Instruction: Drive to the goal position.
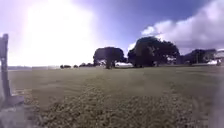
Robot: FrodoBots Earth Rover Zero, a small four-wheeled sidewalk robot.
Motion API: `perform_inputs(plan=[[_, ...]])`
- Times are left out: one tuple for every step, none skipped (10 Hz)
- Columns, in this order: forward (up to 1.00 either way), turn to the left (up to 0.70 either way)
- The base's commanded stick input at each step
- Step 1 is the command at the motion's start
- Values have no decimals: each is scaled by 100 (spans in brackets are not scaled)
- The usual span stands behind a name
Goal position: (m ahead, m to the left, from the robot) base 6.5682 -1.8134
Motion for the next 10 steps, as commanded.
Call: perform_inputs(plan=[[70,0],[70,0],[70,0],[70,1],[70,4],[70,4],[70,4],[70,13],[70,14],[70,14]])
